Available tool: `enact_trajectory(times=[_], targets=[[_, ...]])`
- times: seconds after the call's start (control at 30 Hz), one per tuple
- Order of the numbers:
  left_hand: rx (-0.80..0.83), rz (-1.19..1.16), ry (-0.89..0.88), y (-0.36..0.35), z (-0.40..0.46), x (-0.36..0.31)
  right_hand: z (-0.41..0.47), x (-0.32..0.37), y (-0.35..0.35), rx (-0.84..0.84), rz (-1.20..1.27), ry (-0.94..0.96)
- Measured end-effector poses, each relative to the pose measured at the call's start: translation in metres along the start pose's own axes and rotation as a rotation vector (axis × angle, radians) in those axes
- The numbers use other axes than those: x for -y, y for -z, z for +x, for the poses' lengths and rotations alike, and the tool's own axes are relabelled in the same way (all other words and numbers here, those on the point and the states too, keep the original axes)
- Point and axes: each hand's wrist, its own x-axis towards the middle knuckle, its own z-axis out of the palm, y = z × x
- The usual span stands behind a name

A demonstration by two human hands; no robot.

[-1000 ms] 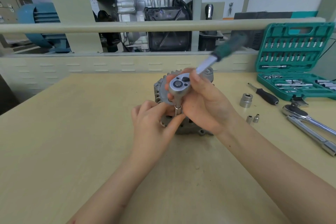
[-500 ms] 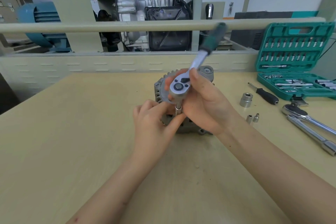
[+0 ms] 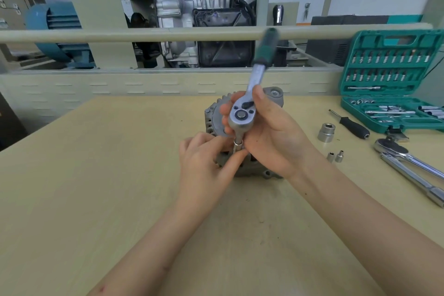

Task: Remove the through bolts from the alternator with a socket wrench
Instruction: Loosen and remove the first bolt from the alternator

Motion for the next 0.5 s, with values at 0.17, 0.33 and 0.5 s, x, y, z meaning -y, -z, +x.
enact_trajectory(times=[0.17,0.33,0.5], targets=[[-0.036,-0.009,0.051,-0.0024,0.0020,-0.0012,-0.0015,-0.0004,0.0025,0.034,0.143,0.067],[-0.006,-0.004,-0.034,-0.0015,0.0004,-0.0018,0.0013,0.0011,0.0015,-0.077,0.075,-0.011],[-0.025,-0.003,-0.027,-0.0006,0.0007,-0.0018,0.0006,0.0004,-0.0009,-0.065,0.019,-0.011]])
